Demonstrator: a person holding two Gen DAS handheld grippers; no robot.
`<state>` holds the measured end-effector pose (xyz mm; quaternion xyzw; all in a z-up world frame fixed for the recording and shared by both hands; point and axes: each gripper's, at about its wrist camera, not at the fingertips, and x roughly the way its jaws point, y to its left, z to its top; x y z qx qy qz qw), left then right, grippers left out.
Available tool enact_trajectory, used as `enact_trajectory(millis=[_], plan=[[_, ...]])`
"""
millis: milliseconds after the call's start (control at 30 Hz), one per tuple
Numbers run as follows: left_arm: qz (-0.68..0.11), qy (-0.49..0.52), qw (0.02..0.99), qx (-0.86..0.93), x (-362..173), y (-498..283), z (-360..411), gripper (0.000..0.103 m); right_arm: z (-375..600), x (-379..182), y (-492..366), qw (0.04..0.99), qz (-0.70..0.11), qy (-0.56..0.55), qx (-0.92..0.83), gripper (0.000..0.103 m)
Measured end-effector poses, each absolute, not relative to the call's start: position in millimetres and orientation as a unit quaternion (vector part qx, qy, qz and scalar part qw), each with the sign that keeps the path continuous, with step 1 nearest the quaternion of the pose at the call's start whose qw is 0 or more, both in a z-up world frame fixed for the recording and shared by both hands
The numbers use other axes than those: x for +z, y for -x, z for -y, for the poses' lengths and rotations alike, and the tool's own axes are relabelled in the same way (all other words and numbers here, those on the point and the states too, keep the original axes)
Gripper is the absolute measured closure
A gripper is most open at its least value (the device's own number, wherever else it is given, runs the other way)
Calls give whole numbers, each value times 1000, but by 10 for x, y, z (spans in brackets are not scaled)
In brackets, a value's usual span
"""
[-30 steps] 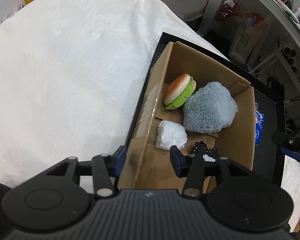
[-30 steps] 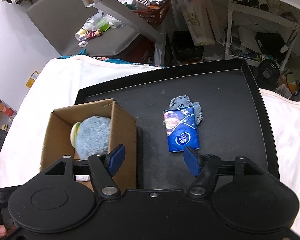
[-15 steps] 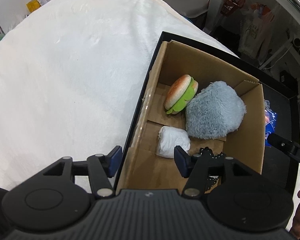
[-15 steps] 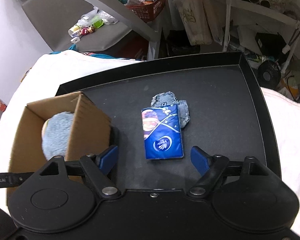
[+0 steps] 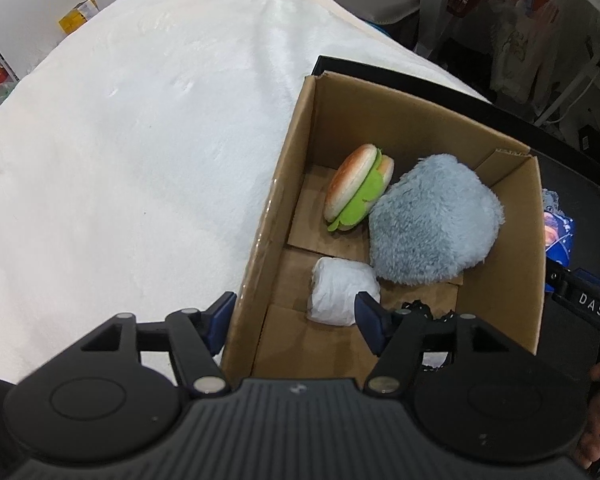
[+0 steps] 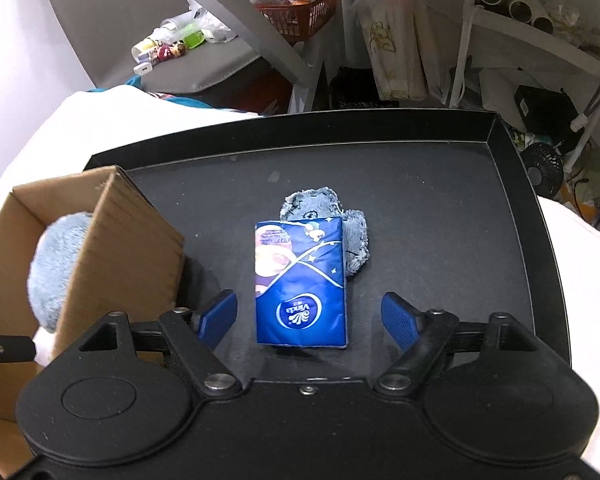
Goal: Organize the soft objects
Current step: 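Move the right tool to the blue tissue pack and grasp it, then carry the blue tissue pack with the right tool into the box and release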
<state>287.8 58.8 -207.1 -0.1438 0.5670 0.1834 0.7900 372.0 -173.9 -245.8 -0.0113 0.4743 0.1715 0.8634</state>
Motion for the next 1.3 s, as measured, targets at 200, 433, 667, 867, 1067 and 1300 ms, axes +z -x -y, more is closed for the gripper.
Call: enact_trajectory(millis=[200,433,667,867,1067,1300], plan=[[-570,141,786,193,-2095,-2879,-572,40,1636,-2556,-3723,861,-476,49,175,42],[-570,144,786,191,-2103,-2852,-575,40,1700,-2514,-3658,858,-482,46,169,53],[-564,159,789,185,-2071,-2769,-624,40,1767,-2359,-3596,859,-484,29,165,53],[-555,169,796,170,-2001,-2691,-664,40,1821,-2193,-3534,861,-482,9,161,53],[-549,179,802,155,-1943,-2593,-724,40,1832,-2031,-3447,863,-479,-8,159,53],[-539,199,805,146,-1890,-2475,-849,40,1760,-1856,-3323,867,-472,-6,162,53]])
